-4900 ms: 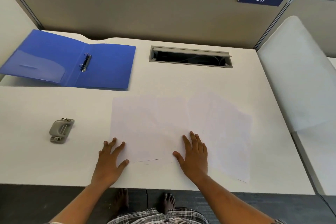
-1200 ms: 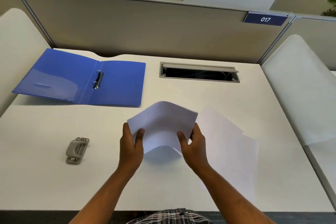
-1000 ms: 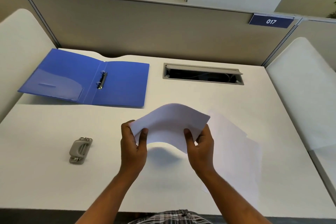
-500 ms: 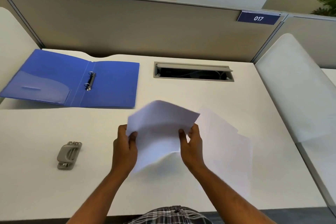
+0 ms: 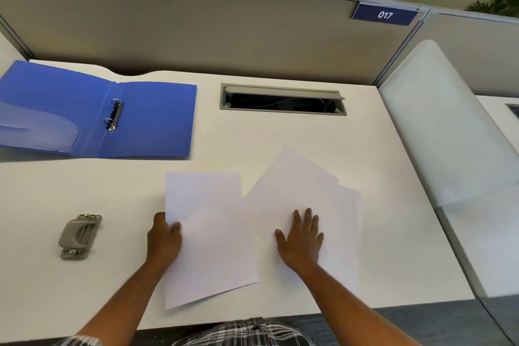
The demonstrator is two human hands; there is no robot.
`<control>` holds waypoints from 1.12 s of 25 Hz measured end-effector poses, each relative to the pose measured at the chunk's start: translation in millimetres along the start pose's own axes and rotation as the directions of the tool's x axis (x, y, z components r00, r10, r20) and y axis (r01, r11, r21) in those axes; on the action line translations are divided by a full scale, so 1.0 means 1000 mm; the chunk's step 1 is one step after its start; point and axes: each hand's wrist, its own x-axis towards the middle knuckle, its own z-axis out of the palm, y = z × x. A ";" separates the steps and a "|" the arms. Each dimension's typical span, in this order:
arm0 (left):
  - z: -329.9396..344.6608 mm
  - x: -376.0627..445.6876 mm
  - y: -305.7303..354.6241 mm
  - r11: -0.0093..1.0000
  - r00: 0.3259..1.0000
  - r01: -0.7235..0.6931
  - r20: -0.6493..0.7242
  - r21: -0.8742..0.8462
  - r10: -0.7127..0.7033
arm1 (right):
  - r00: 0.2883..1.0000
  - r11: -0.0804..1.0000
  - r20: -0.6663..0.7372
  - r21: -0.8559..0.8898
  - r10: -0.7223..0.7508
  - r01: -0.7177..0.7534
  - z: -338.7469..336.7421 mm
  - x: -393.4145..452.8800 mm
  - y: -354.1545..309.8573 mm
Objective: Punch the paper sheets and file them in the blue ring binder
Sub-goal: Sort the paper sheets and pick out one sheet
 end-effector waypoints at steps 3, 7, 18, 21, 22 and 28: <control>0.002 0.004 0.003 0.999 0.999 0.037 0.018 -0.008 -0.037 | 0.989 0.988 0.029 -0.040 -0.145 0.146 -0.005 0.014 -0.010; -0.003 0.008 0.006 0.999 0.999 0.049 0.008 -0.019 -0.049 | 0.968 0.970 -0.066 -0.031 -0.243 0.241 -0.014 0.027 -0.018; -0.003 0.000 0.000 0.999 1.000 0.020 0.019 -0.046 -0.019 | 0.953 0.955 -0.084 -0.096 -0.290 0.282 -0.005 0.011 0.008; 0.000 -0.004 0.001 0.998 0.998 0.033 0.050 -0.061 -0.030 | 0.957 0.997 -0.289 0.077 -0.007 0.031 -0.016 0.014 0.012; 0.001 -0.005 0.002 0.997 0.998 0.031 0.058 -0.066 -0.027 | 0.961 0.993 -0.260 0.100 0.092 -0.068 -0.020 0.016 0.015; 0.012 -0.007 0.006 0.994 0.995 0.049 0.096 -0.093 -0.040 | 0.981 0.984 -0.096 -0.025 0.171 -0.174 -0.033 0.028 0.027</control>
